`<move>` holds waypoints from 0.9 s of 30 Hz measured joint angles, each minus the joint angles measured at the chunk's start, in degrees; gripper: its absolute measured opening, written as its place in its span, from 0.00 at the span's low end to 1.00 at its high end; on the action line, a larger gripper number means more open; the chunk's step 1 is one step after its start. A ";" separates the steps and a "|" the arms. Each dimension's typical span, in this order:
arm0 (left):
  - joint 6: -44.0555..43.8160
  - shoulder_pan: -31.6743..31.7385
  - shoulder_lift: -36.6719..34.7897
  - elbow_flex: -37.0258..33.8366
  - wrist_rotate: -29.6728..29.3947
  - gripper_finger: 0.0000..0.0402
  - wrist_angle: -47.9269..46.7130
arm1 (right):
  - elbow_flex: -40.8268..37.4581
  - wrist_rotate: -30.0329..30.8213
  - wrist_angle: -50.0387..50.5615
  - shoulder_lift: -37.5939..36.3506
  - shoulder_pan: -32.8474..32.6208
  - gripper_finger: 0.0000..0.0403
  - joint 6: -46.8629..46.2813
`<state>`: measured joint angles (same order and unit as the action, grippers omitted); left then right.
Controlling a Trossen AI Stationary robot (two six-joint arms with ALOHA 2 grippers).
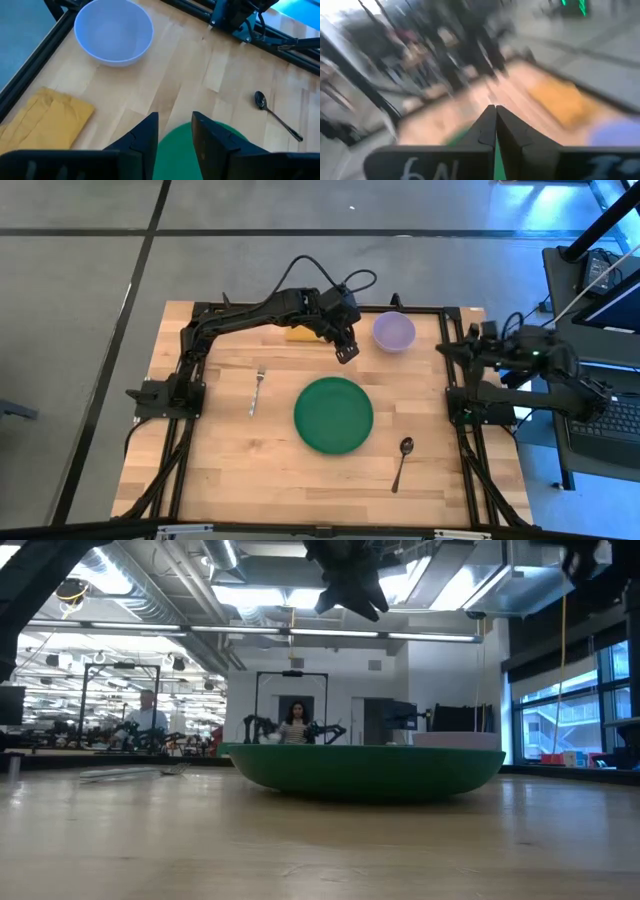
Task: Set table place
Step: Put the white bowl on the green plate
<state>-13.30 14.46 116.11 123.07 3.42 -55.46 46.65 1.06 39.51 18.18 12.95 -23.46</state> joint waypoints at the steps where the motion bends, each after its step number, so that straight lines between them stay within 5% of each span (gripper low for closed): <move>1: 0.00 0.00 0.00 0.00 0.00 0.28 0.00 | 0.00 1.40 3.44 0.08 0.00 0.04 -0.01; 8: -0.01 0.00 0.00 0.00 0.00 0.27 0.04 | -0.04 3.68 10.26 0.71 0.00 0.08 2.04; 13: -0.02 0.00 0.00 0.00 0.00 0.25 0.07 | -0.02 7.03 8.51 2.41 0.00 0.25 12.97; 19: -0.02 0.00 0.00 0.00 0.01 0.24 0.24 | -0.04 14.80 8.34 10.68 0.02 0.44 13.55; 27: -0.02 0.00 0.00 0.00 0.02 0.26 0.24 | -0.07 10.76 8.05 27.53 1.57 0.41 16.45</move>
<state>-13.32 14.46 116.11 123.07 3.44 -55.22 46.59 11.81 47.56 45.71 14.51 -7.01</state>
